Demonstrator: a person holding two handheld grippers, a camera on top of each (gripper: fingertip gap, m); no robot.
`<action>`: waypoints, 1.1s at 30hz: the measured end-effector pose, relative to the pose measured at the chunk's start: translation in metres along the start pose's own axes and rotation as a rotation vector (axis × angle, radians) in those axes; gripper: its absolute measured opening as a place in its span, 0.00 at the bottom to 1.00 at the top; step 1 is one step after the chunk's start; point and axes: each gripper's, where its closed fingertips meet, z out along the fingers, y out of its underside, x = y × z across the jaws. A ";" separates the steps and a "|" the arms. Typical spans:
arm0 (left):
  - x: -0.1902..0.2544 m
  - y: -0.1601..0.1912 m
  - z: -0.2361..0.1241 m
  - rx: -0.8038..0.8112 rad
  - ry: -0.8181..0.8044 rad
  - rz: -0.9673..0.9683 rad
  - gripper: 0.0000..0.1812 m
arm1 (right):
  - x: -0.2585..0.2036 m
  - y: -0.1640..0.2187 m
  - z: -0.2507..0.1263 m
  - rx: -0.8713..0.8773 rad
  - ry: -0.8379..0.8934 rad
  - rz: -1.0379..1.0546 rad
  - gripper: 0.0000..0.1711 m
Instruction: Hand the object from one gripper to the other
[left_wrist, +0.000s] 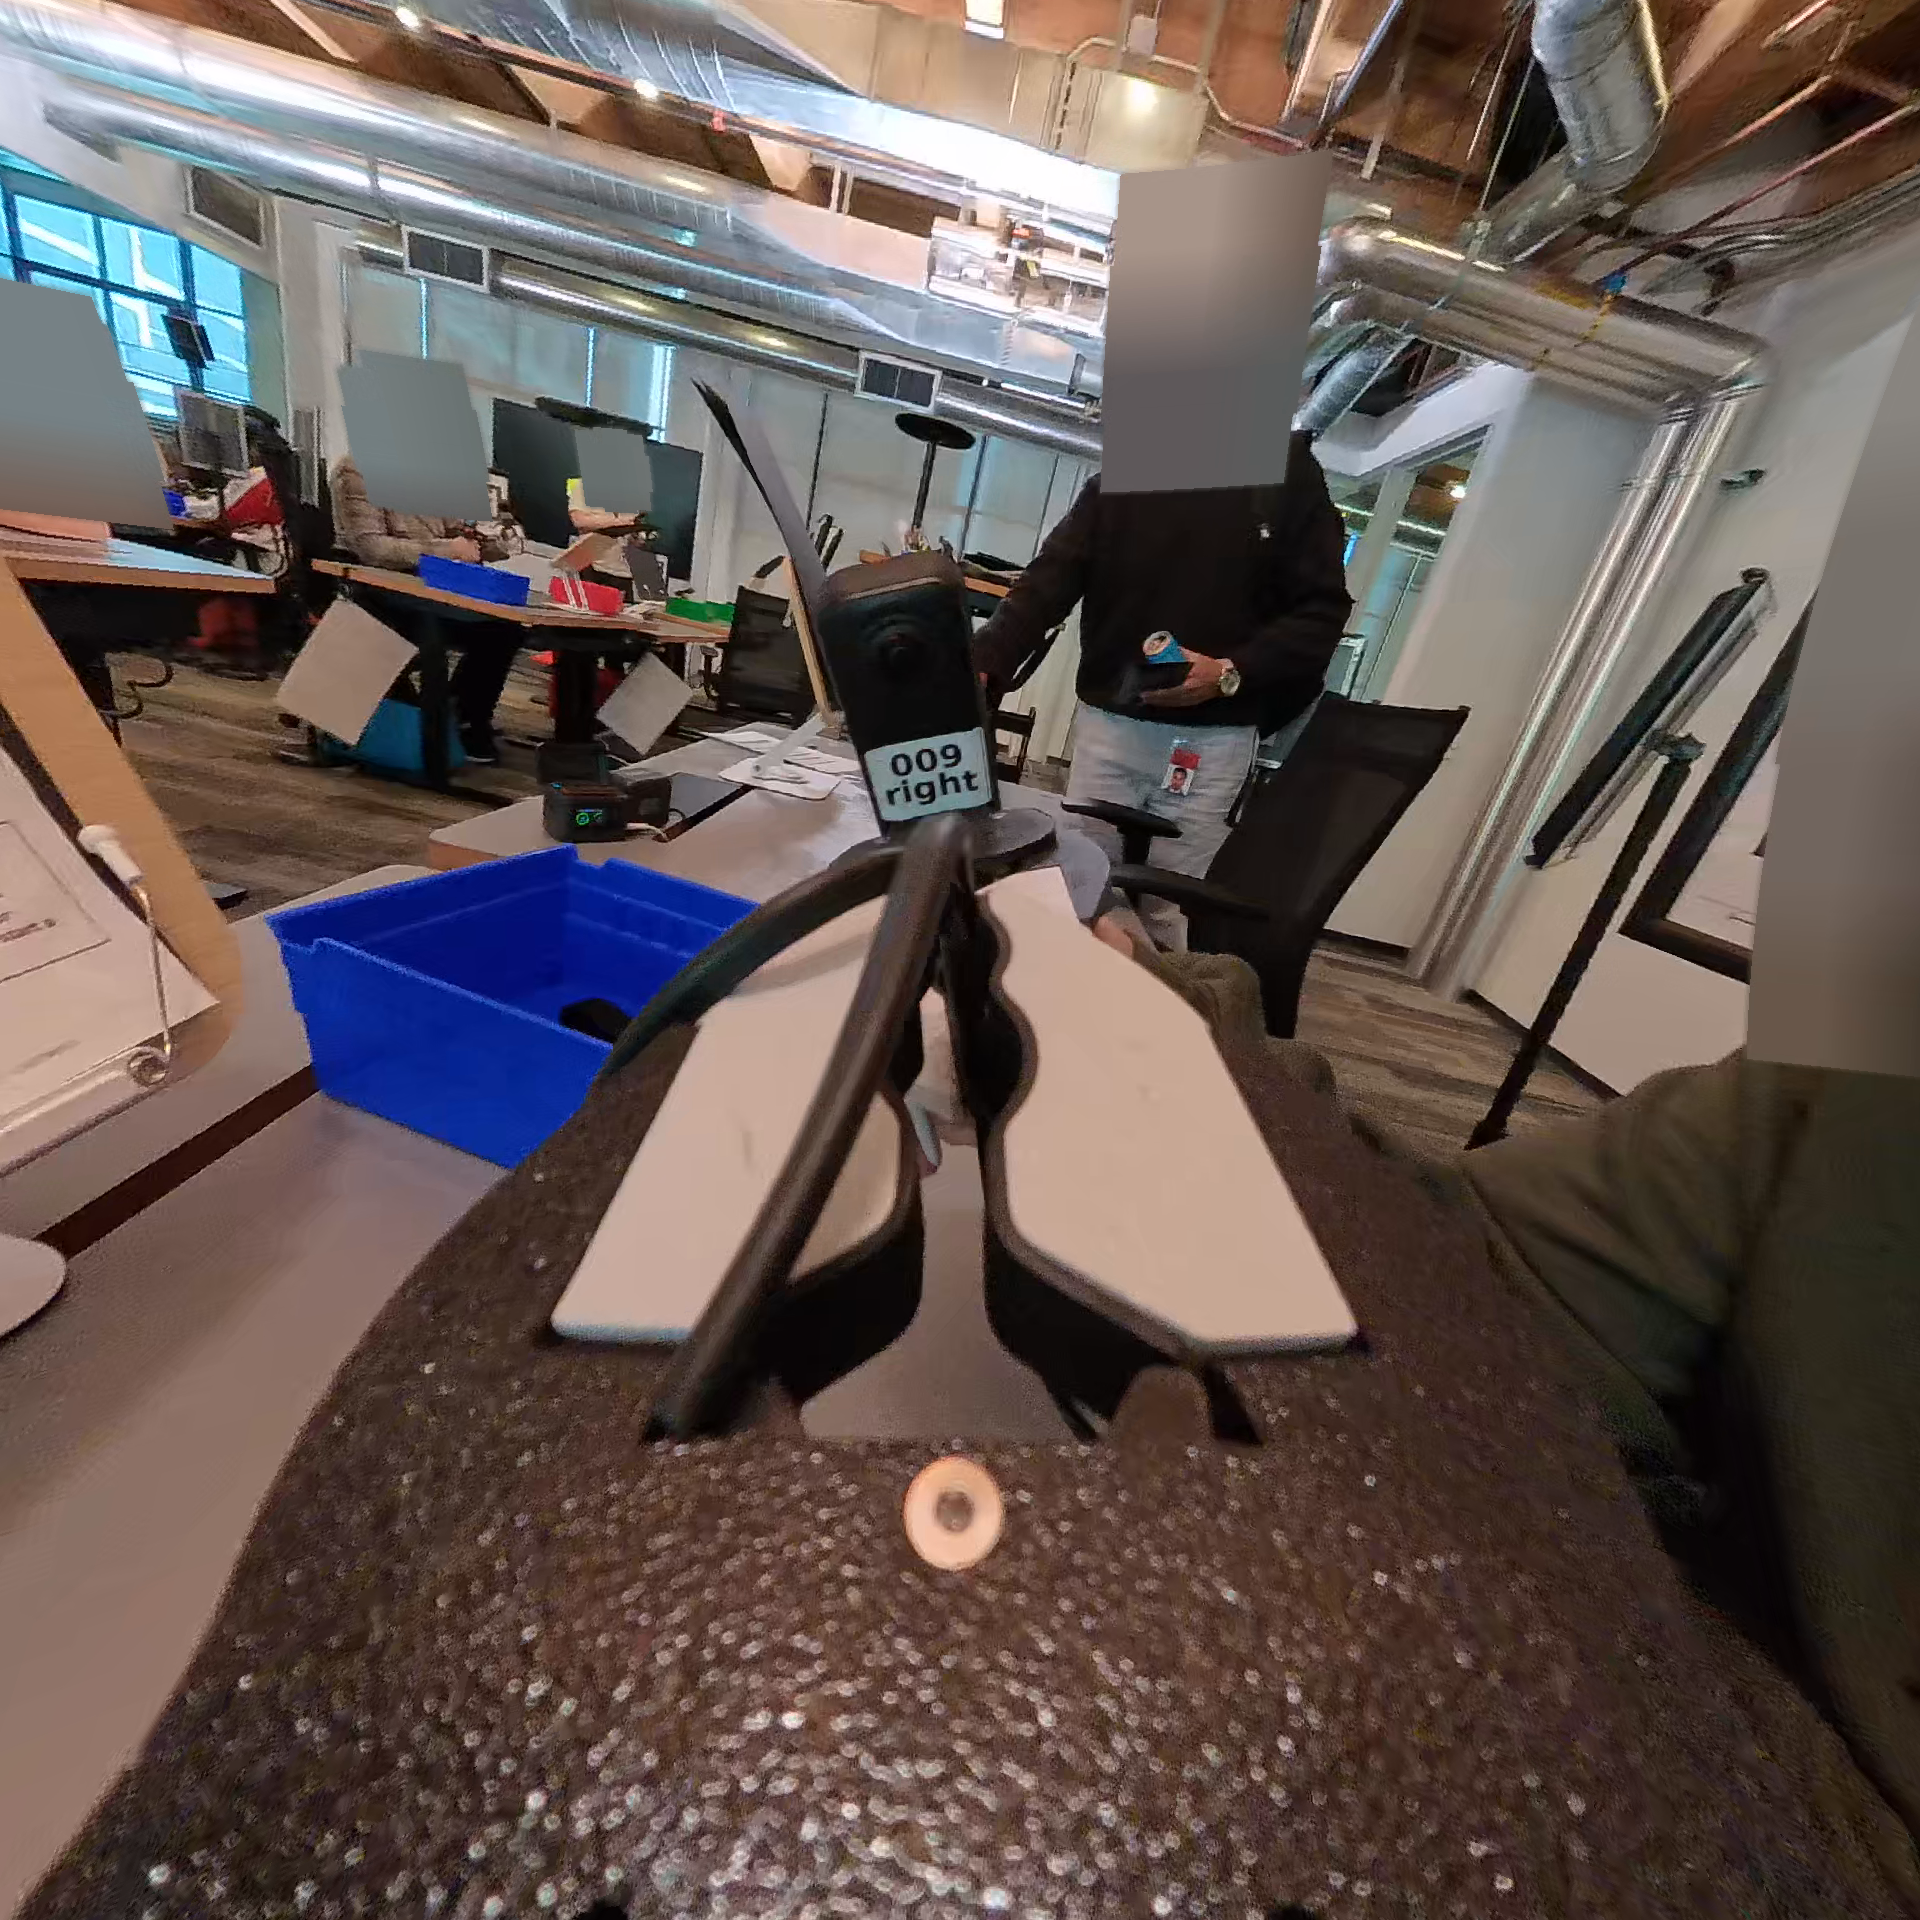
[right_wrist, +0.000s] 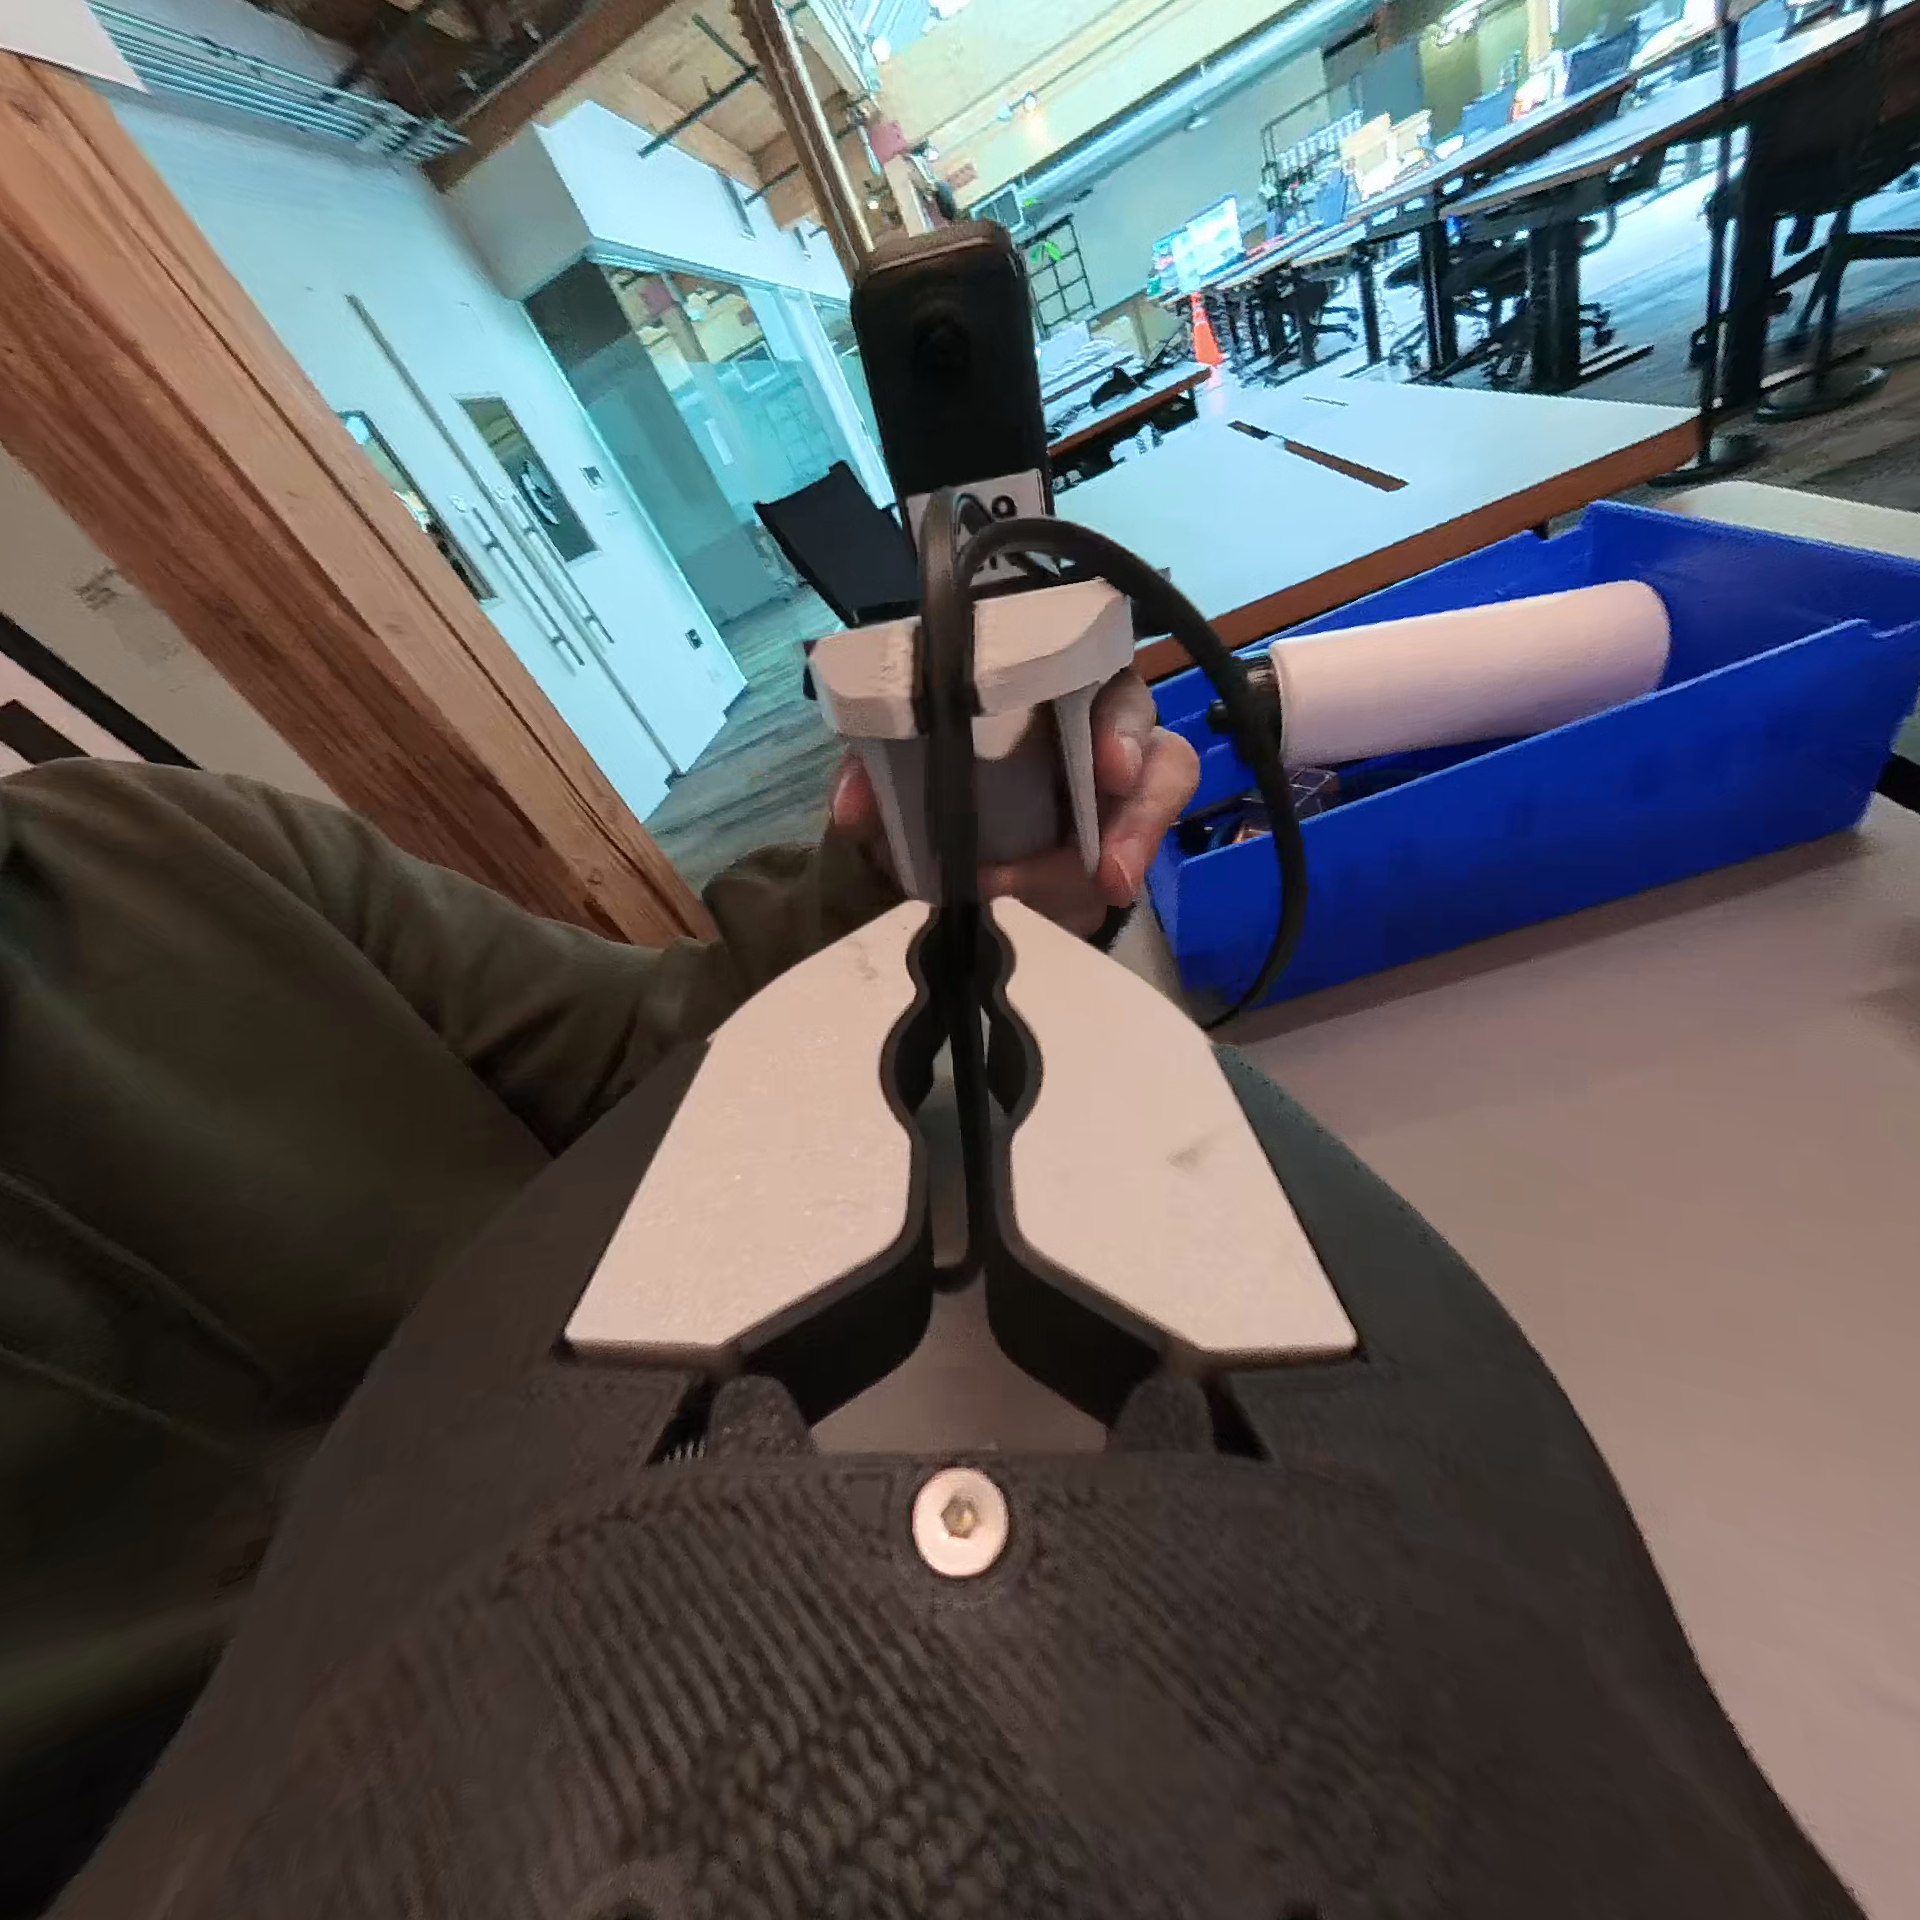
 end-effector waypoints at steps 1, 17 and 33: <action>-0.001 0.000 0.001 -0.002 -0.007 0.000 0.04 | 0.000 0.000 0.000 0.002 0.003 -0.007 0.03; -0.030 -0.021 -0.011 0.259 -0.094 -0.122 0.03 | 0.032 -0.041 -0.014 0.125 0.552 -0.407 0.26; -0.024 0.089 -0.019 -0.638 -0.173 -0.061 0.11 | 0.052 -0.027 -0.072 -0.174 0.883 -0.469 0.03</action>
